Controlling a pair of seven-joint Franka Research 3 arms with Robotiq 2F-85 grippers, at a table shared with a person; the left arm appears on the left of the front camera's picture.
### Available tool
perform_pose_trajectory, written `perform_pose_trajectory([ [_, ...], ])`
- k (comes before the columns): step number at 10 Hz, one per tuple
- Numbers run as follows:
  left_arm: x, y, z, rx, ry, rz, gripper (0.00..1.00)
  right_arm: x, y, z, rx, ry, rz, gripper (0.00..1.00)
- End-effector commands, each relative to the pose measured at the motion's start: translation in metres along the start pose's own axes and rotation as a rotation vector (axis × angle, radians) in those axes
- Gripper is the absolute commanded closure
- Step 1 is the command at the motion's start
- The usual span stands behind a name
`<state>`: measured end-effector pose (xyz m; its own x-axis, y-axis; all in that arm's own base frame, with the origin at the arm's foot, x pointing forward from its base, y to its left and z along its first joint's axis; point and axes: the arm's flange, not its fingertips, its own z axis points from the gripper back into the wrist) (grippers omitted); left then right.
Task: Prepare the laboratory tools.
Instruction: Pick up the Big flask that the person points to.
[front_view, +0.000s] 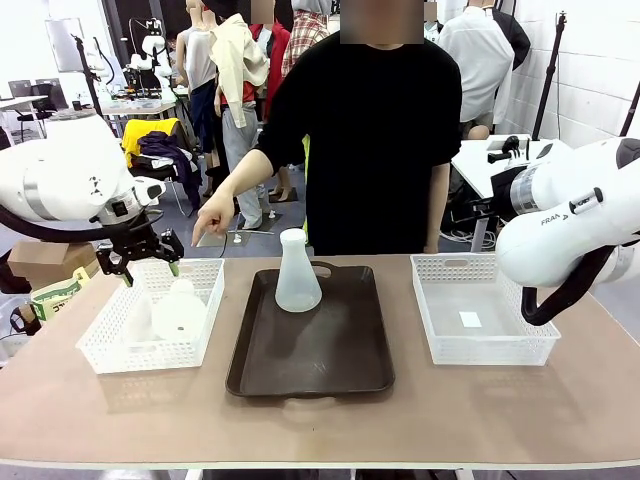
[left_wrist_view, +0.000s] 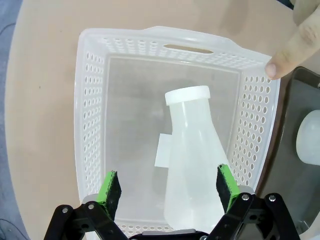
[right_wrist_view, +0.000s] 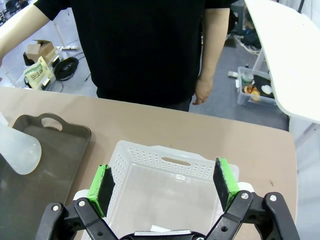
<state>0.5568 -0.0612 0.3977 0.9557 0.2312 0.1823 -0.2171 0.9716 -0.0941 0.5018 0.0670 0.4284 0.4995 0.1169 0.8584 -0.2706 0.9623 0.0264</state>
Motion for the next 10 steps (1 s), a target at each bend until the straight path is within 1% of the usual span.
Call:
perform_pose_trajectory([
  [1,-0.005,0.005,-0.003,0.021,0.004,-0.014,0.0,-0.001,0.0,0.0,-0.001,-0.03,0.004,0.0],
  [3,-0.001,0.002,-0.001,0.004,0.003,-0.001,0.0,-0.001,0.0,0.0,-0.001,-0.03,0.004,0.0],
  [4,0.002,-0.004,-0.002,0.007,-0.01,0.044,0.0,-0.001,0.0,0.0,-0.001,-0.03,0.004,0.0],
  [6,0.009,-0.021,0.002,-0.009,0.01,0.12,0.0,-0.001,0.0,0.0,-0.001,-0.03,0.004,0.0],
  [7,0.013,-0.025,-0.002,0.014,0.032,0.162,0.0,-0.001,0.0,0.0,-0.001,-0.03,0.004,0.0],
  [9,0.021,-0.036,-0.024,0.091,0.053,0.2,0.0,-0.001,0.0,0.0,-0.001,-0.03,0.004,0.0],
  [10,0.025,-0.04,-0.033,0.124,0.046,0.217,0.0,-0.001,0.0,0.0,-0.001,-0.03,0.004,0.0],
])
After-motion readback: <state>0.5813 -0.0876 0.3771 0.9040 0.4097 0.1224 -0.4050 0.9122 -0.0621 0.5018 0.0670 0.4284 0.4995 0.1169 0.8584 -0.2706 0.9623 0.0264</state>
